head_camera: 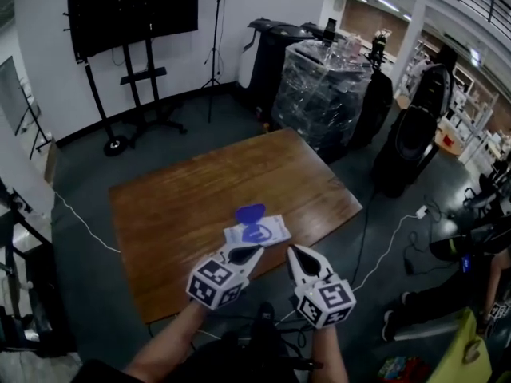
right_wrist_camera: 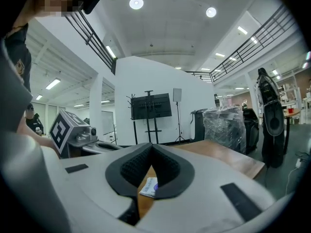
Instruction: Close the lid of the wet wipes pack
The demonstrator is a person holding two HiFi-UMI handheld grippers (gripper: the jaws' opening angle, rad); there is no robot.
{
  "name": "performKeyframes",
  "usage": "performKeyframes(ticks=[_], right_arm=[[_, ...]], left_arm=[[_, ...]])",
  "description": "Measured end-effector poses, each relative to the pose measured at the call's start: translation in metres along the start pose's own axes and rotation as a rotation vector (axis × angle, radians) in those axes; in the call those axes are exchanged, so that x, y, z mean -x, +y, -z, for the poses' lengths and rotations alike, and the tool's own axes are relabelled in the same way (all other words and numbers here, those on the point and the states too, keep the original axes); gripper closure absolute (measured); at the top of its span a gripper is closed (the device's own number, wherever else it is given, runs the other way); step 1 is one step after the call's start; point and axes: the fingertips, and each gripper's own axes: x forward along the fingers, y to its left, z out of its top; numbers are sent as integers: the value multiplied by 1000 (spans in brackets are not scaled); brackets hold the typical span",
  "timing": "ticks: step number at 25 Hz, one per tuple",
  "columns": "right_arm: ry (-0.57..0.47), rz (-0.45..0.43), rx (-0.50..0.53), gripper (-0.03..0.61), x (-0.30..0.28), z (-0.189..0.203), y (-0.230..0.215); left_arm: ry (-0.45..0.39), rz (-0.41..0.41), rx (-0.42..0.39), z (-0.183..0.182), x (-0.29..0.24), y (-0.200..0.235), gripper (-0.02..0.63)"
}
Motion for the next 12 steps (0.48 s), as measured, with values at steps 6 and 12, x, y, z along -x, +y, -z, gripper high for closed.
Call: performKeyframes(ticks=[6,12], right_arm=[[25,-97,26,567,-48,0,-26],[67,-185,49,567,-88,2,-51]], left_arm=[[-12,-92,22,-7,-25,40,618],[-5,-190,38,-5,-48,76,618]])
